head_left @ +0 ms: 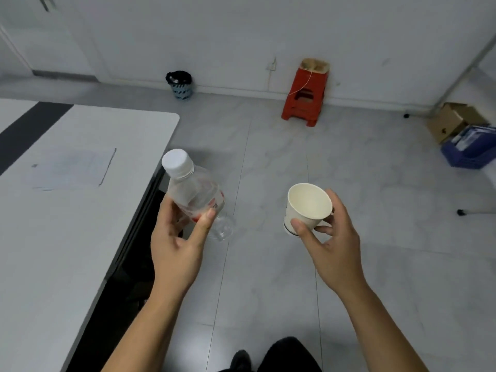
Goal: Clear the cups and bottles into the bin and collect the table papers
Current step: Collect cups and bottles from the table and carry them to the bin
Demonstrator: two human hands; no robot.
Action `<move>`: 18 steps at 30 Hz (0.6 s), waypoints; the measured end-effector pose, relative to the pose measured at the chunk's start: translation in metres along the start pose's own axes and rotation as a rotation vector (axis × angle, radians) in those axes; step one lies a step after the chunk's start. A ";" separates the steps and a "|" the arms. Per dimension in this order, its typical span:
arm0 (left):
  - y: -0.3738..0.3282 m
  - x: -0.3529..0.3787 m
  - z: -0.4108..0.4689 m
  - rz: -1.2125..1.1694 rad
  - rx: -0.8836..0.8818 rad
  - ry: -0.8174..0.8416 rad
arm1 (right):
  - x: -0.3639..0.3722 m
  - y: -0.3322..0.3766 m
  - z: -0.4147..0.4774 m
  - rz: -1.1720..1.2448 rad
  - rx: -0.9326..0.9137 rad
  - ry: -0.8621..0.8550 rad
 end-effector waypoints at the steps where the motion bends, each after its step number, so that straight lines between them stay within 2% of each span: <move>1: 0.004 0.019 0.021 0.010 0.005 0.023 | 0.002 -0.006 0.025 0.009 0.007 -0.024; 6: 0.044 0.118 0.130 0.081 0.010 0.066 | 0.034 -0.059 0.158 0.059 0.088 -0.085; 10: 0.069 0.193 0.232 0.080 -0.017 0.053 | 0.070 -0.089 0.290 0.102 0.092 -0.059; 14: 0.065 0.237 0.337 0.109 -0.003 -0.055 | 0.115 -0.078 0.422 0.128 0.071 0.035; 18: 0.076 0.254 0.424 0.110 -0.019 -0.187 | 0.182 -0.058 0.531 0.122 0.010 0.206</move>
Point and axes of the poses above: each hand's wrist, its own z-axis towards the middle knuckle, its own x-axis out of the palm, y = z × x, the point moved 4 cm from there along z, towards the middle knuckle, and after that the axes turned 6 degrees about -y, right-handed, at the moved point
